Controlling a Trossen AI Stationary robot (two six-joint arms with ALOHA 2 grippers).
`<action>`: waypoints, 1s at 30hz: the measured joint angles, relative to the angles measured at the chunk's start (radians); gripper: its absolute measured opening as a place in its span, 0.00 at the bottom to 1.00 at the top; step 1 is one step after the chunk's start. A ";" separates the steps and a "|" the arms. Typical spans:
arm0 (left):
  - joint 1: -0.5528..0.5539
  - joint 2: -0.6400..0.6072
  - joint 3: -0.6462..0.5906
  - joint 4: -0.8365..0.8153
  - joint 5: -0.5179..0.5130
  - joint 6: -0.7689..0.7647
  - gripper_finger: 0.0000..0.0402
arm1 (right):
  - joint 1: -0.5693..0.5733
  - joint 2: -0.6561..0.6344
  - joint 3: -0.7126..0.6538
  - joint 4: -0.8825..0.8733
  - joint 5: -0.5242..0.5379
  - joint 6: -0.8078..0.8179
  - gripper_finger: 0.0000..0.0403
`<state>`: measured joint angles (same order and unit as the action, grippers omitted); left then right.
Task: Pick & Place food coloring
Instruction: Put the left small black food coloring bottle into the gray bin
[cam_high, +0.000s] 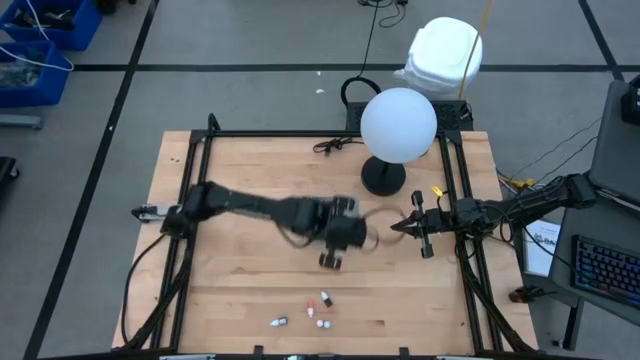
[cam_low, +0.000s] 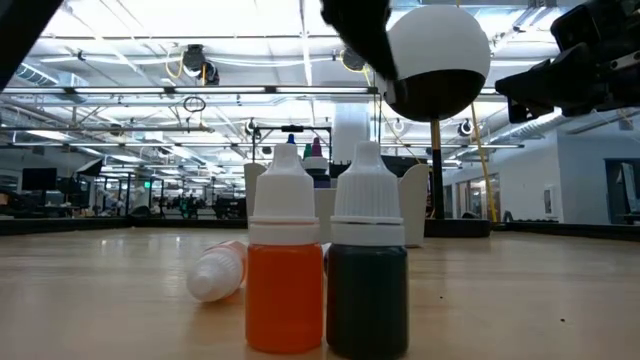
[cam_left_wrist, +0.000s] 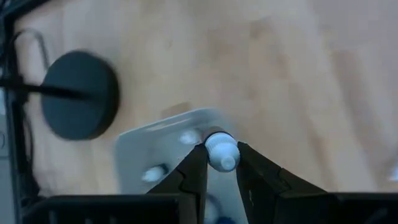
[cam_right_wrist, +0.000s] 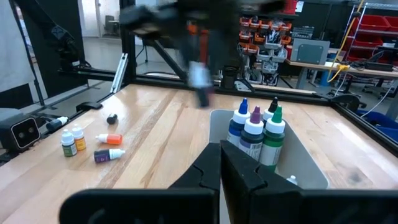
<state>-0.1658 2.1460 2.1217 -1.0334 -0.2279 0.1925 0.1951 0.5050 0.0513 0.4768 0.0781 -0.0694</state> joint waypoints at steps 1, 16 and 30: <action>0.026 0.000 -0.010 0.009 0.012 0.012 0.19 | 0.000 0.000 0.000 -0.004 0.000 0.000 0.00; 0.242 0.001 -0.219 0.182 0.185 0.075 0.20 | 0.000 0.000 0.000 -0.046 0.004 -0.022 0.00; 0.245 0.002 -0.296 0.311 0.212 0.135 0.19 | 0.000 0.000 0.000 -0.040 0.004 -0.018 0.00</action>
<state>0.0792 2.1475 1.8261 -0.7225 -0.0162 0.3272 0.1951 0.5049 0.0513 0.4370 0.0818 -0.0871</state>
